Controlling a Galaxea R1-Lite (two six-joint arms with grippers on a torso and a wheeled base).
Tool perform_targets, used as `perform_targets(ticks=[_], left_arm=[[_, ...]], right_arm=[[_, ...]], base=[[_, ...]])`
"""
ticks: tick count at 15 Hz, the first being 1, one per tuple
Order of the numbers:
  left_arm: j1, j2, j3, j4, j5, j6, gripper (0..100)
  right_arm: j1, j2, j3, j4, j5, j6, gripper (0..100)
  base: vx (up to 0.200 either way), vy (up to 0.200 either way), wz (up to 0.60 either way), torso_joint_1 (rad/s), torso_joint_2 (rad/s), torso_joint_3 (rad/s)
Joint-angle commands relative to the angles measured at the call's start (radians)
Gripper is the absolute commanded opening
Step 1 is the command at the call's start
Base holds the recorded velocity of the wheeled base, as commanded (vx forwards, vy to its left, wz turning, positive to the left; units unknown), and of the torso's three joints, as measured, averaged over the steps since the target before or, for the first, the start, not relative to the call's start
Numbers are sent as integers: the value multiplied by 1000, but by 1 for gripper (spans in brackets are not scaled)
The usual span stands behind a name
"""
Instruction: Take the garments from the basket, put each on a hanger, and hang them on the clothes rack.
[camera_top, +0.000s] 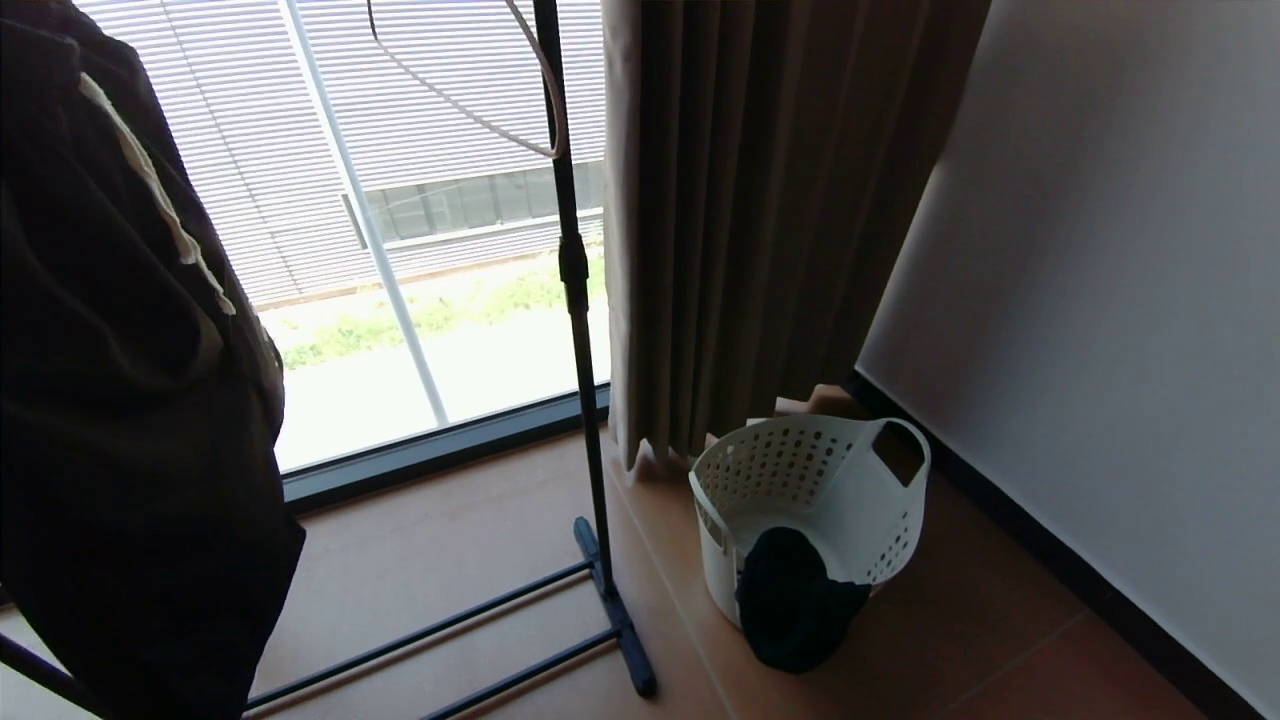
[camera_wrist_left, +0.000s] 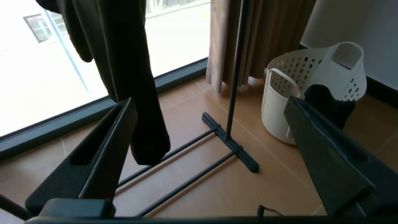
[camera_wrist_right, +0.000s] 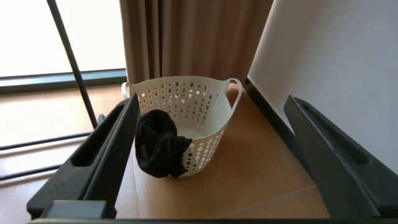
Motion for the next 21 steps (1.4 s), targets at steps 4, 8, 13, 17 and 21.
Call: perform_targets(ticks=[4,8,13,17,21], left_arm=[[0,0,0,0,3,4,100],[0,0,0,0,3,4,100],[0,0,0,0,3,4,100],[2,0,0,-1,6,5,100],[0,0,0,-1,5,5,100]], right_arm=[[1,0,0,1,0,-1,100],[1,0,0,0,0,-1,100],[1,0,0,0,0,-1,100],[1,0,0,1,0,-3,100],[1,0,0,3,0,-3,100]], base=[[0,0,0,4,2,-199],[0,0,0,10,5,-199],[0,0,0,2,1,-200],[0,0,0,2,5,-194],[0,0,0,1,2,-205]])
